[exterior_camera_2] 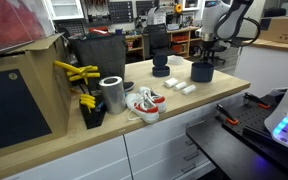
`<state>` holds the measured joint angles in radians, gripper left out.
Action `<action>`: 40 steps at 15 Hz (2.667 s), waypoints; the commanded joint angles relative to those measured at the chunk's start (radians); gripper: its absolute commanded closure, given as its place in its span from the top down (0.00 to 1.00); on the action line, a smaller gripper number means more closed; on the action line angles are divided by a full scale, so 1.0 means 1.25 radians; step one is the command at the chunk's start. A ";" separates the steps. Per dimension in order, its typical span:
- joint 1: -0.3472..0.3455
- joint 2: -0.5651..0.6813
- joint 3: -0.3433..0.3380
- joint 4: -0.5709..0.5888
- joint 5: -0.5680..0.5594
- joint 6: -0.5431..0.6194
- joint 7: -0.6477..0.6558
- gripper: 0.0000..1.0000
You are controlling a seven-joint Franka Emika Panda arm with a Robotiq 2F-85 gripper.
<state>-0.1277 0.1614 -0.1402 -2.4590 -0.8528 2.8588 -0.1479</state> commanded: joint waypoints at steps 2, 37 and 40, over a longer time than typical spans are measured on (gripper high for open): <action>0.010 -0.013 0.037 -0.037 0.054 0.005 -0.009 0.42; -0.001 0.201 0.007 0.073 -0.228 0.036 -0.004 0.07; -0.009 0.190 0.005 0.063 -0.245 0.050 -0.003 0.05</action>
<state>-0.1260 0.3858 -0.1174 -2.3703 -1.1256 2.8793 -0.1508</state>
